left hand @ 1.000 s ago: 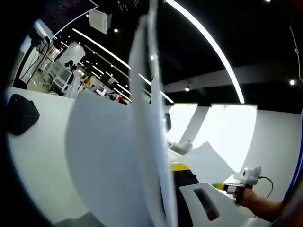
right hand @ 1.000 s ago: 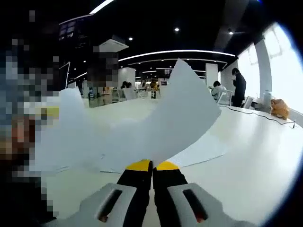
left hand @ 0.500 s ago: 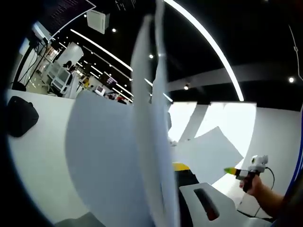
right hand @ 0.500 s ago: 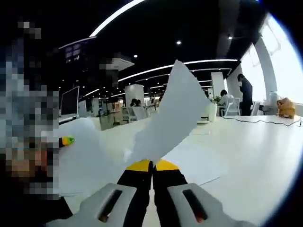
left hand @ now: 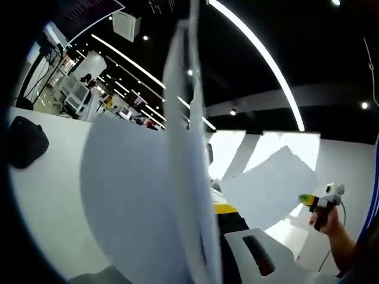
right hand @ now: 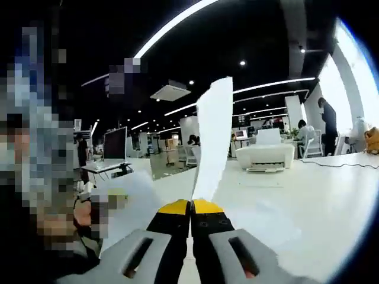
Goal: Organize the stack of printing papers by aligning and flattening the scattered papers on the table
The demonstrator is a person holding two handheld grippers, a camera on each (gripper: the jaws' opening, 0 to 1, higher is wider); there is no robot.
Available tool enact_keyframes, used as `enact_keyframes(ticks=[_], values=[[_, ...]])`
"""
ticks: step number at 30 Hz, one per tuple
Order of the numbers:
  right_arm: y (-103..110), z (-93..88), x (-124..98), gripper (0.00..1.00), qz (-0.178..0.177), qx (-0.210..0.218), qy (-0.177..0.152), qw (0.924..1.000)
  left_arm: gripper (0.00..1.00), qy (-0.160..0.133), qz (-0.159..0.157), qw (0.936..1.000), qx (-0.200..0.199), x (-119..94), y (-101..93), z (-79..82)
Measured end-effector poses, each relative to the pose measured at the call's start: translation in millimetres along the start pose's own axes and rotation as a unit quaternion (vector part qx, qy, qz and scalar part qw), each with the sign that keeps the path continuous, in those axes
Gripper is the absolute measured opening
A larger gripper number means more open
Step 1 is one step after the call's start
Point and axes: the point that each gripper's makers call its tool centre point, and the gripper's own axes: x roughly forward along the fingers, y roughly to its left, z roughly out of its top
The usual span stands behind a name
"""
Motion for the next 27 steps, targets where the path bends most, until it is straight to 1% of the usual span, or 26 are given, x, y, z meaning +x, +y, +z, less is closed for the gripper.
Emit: enact_keyframes(ticks=[4,6,7,9,12,14,15,17,18,20,22,24,25,27], values=[[13,4.6,0,0.00,0.025,-0.016,0.006,0.9996,0.06,0.000,0.000,1.0000,0.003,0,1.1,-0.7],[29,-2.6,0,0.00,0.070,-0.007,0.032,0.9970,0.06,0.000,0.000,1.0000,0.002,1,1.9,-0.6],[34,-4.0,-1,0.00,0.083,-0.002,0.035,0.9960,0.06,0.000,0.000,1.0000,0.002,1,1.9,-0.8],[38,-5.3,-1,0.00,0.097,0.000,0.041,0.9945,0.06,0.000,0.000,1.0000,0.004,1,2.0,-1.1],[49,-2.0,-5,0.00,0.126,0.006,0.043,0.9910,0.06,0.001,0.001,1.0000,0.006,1,2.3,-1.5],[58,5.7,-9,0.00,0.151,0.012,0.036,0.9879,0.06,0.001,0.001,1.0000,0.004,1,2.7,-1.2],[63,9.7,-10,0.00,0.168,0.020,0.032,0.9851,0.06,0.000,0.001,1.0000,0.003,1,2.4,-1.2],[82,12.8,-15,0.00,0.221,0.053,0.038,0.9731,0.06,0.000,0.001,1.0000,0.005,1,2.2,-1.2],[90,15.4,-16,0.00,0.237,0.058,0.033,0.9692,0.06,0.001,0.001,1.0000,0.006,1,2.1,-1.4],[99,13.3,-19,0.00,0.255,0.045,0.040,0.9652,0.06,0.002,0.002,1.0000,0.008,1,2.0,-2.0],[108,7.4,-22,0.00,0.273,0.020,0.055,0.9603,0.06,0.002,0.003,1.0000,0.009,1,1.7,-2.0],[114,1.2,-22,0.00,0.283,-0.006,0.068,0.9568,0.06,0.003,0.003,0.9999,0.009,0,1.3,-2.2],[120,-4.2,-24,0.00,0.300,-0.017,0.081,0.9504,0.06,0.003,0.003,0.9999,0.009,0,1.2,-2.3],[127,-7.0,-25,0.00,0.324,-0.011,0.087,0.9422,0.06,0.003,0.005,0.9999,0.009,0,1.2,-1.8]])
